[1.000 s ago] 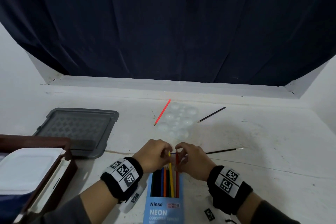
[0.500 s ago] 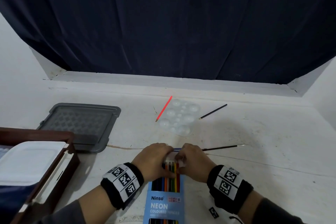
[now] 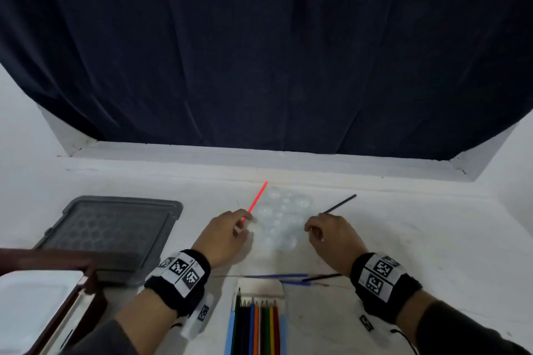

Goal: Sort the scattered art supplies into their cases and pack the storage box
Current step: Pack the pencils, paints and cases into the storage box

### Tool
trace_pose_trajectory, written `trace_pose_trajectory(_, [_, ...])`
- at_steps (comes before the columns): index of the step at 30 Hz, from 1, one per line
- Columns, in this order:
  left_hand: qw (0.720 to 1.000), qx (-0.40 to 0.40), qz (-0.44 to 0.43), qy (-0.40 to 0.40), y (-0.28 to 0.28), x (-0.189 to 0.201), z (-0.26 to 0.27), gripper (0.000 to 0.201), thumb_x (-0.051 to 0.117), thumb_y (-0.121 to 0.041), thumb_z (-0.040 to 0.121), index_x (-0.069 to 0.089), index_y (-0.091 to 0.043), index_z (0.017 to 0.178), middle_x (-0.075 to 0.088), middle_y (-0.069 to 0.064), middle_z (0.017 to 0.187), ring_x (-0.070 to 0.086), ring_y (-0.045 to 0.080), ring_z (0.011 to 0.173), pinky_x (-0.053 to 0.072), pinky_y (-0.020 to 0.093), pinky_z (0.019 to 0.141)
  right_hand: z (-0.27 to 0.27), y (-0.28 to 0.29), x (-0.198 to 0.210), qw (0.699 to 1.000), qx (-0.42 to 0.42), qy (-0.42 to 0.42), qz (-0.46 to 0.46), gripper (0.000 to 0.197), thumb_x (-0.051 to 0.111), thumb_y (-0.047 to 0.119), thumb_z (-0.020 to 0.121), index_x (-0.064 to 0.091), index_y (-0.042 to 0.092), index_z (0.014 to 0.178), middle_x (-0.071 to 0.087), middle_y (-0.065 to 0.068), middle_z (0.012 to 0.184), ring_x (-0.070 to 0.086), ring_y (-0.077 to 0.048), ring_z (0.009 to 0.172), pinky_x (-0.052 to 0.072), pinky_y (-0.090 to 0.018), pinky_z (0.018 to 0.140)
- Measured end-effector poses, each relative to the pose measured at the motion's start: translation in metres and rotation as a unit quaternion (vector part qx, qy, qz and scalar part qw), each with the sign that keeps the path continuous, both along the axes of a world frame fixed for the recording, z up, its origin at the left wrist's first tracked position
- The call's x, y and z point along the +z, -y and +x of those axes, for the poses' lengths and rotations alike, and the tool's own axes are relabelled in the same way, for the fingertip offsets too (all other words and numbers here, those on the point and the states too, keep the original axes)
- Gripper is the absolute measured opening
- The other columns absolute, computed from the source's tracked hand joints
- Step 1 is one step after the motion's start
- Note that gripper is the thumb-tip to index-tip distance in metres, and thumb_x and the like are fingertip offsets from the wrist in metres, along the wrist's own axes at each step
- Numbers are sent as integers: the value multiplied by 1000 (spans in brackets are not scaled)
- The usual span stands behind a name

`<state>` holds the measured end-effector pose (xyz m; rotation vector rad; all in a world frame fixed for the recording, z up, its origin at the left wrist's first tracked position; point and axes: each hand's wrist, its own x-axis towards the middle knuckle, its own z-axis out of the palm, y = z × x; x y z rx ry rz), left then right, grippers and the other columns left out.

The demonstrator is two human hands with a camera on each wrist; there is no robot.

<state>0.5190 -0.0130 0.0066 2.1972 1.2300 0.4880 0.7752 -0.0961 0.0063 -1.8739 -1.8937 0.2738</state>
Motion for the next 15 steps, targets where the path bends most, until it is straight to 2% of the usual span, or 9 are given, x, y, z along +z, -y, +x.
trace_pose_trajectory(2, [996, 0, 2, -88, -17, -2, 7, 50, 43, -35, 87, 50, -26, 135, 58, 11, 113, 61, 27, 101, 47, 30, 89, 18, -15, -1, 997, -21, 64, -30, 25, 47, 13, 94, 66, 20, 108, 62, -1, 107, 58, -22, 102, 48, -34, 86])
trace_pose_trajectory(4, [984, -14, 1, -176, -31, -8, 15, 62, 37, -35, 80, 36, -28, 142, 53, 13, 121, 55, 37, 112, 46, 40, 97, 33, -27, -5, 989, -33, 120, -84, 32, 42, 12, 95, 59, 22, 120, 56, -1, 119, 50, -23, 116, 46, -38, 93])
trace_pose_trajectory(6, [972, -32, 0, -234, -43, -11, 24, 56, 42, -27, 84, 34, -29, 139, 51, 12, 124, 53, 39, 116, 46, 45, 97, 46, -38, -10, 979, -40, 142, -139, 42, 39, 12, 95, 48, 23, 135, 47, -1, 136, 40, -24, 129, 43, -41, 101])
trace_pose_trajectory(8, [960, -50, -1, -274, -53, -12, 31, 53, 45, -21, 88, 34, -26, 139, 48, 11, 127, 50, 37, 122, 46, 48, 99, 55, -47, -15, 971, -37, 141, -187, 52, 37, 12, 97, 33, 25, 148, 29, 2, 155, 25, -23, 143, 36, -46, 110])
trace_pose_trajectory(10, [947, -69, 16, -312, -62, -15, 35, 53, 46, -20, 91, 34, -21, 143, 45, 12, 135, 46, 35, 129, 44, 50, 101, 59, -54, -20, 960, -33, 153, -232, 59, 34, 10, 99, 21, 27, 154, 11, 5, 163, 9, -20, 151, 28, -48, 116])
trace_pose_trajectory(11, [940, -79, 35, -329, -66, -17, 36, 51, 46, -20, 92, 36, -17, 142, 44, 12, 135, 45, 34, 129, 45, 50, 100, 60, -56, -23, 955, -31, 165, -246, 59, 33, 9, 100, 19, 27, 155, 7, 6, 164, 5, -20, 152, 27, -49, 116])
trace_pose_trajectory(13, [929, -90, 64, -352, -70, -21, 38, 42, 46, -20, 94, 41, -13, 135, 46, 11, 132, 49, 32, 124, 48, 47, 95, 61, -61, -28, 950, -28, 193, -242, 55, 33, 7, 100, 26, 23, 152, 15, 4, 162, 9, -22, 150, 32, -48, 114])
trace_pose_trajectory(15, [926, -79, 82, -360, -71, -22, 38, 30, 48, -22, 94, 52, -17, 123, 54, 8, 125, 55, 31, 116, 49, 41, 89, 58, -64, -30, 952, -20, 222, -210, 46, 37, 3, 96, 43, 17, 140, 32, -3, 150, 25, -27, 142, 41, -43, 106])
